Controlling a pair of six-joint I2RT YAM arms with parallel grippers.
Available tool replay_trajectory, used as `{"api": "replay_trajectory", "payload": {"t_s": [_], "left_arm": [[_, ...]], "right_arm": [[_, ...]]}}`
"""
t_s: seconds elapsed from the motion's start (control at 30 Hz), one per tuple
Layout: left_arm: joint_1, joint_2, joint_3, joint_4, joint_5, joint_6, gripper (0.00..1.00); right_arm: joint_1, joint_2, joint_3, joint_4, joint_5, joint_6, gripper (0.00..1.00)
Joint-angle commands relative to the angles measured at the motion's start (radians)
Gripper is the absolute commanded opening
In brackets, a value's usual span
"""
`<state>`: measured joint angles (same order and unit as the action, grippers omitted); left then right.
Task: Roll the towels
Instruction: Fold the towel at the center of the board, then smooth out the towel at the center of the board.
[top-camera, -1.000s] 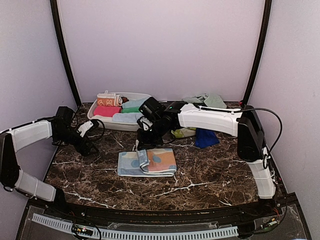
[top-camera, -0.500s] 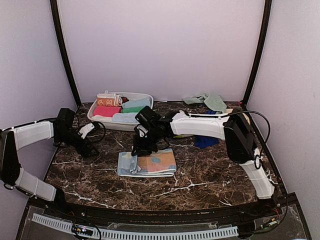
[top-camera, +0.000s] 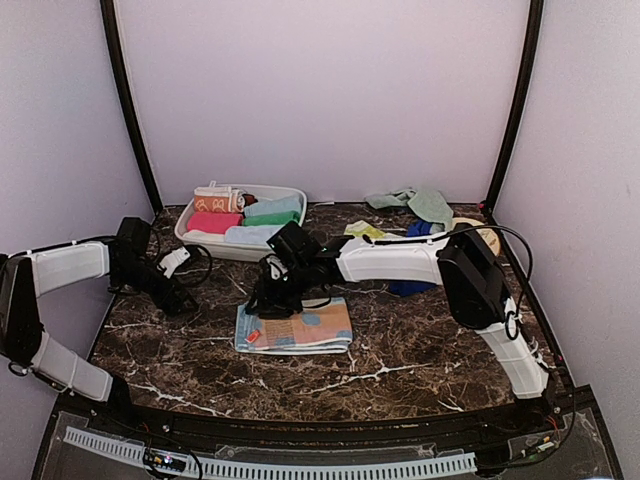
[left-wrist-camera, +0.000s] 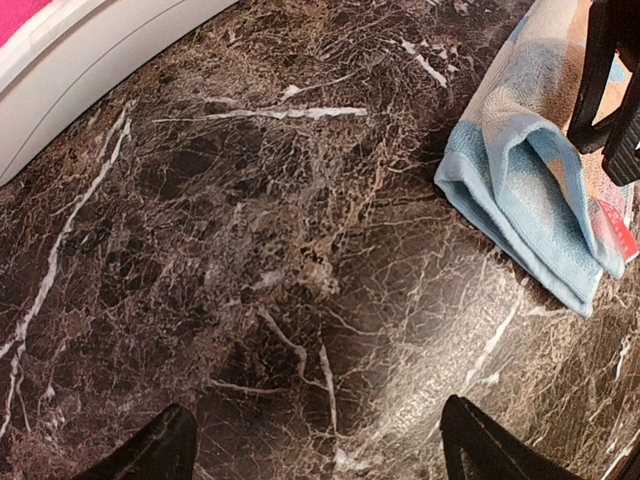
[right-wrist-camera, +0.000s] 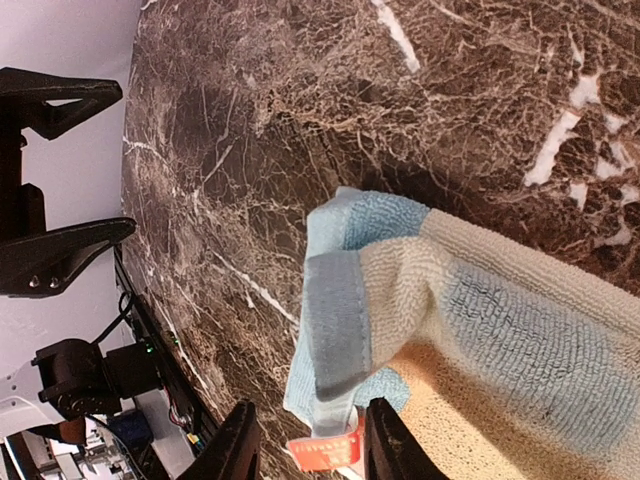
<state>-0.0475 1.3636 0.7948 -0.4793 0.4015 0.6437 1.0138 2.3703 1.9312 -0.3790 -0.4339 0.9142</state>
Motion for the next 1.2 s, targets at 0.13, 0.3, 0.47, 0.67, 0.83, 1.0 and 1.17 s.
{"api": "replay_trajectory", "payload": {"t_s": [0.13,0.3,0.47,0.67,0.83,1.0,1.17], "left_arm": [[-0.004,0.023,0.057,-0.037,0.115,-0.026,0.84],[-0.103,0.083,0.142,-0.038,0.161,-0.102,0.86],[-0.269,0.146,0.203,0.014,0.105,-0.169,0.87],[-0.394,0.249,0.264,0.075,0.044,-0.233,0.75],[-0.463,0.298,0.261,0.134,-0.028,-0.229,0.68],[-0.474,0.36,0.237,0.156,-0.195,-0.205,0.48],[-0.452,0.338,0.149,0.23,-0.324,-0.181,0.4]], "right_arm": [[-0.099,-0.216,-0.204,0.129,-0.018,0.001,0.36],[-0.154,-0.315,-0.392,0.222,-0.025,0.014,0.36],[-0.172,-0.348,-0.489,0.244,-0.028,-0.021,0.29],[-0.176,-0.332,-0.569,0.306,-0.042,-0.021,0.2],[-0.179,-0.305,-0.618,0.361,-0.047,-0.001,0.17],[-0.179,-0.286,-0.638,0.373,-0.037,-0.002,0.16],[-0.18,-0.282,-0.679,0.419,-0.039,0.018,0.16]]}}
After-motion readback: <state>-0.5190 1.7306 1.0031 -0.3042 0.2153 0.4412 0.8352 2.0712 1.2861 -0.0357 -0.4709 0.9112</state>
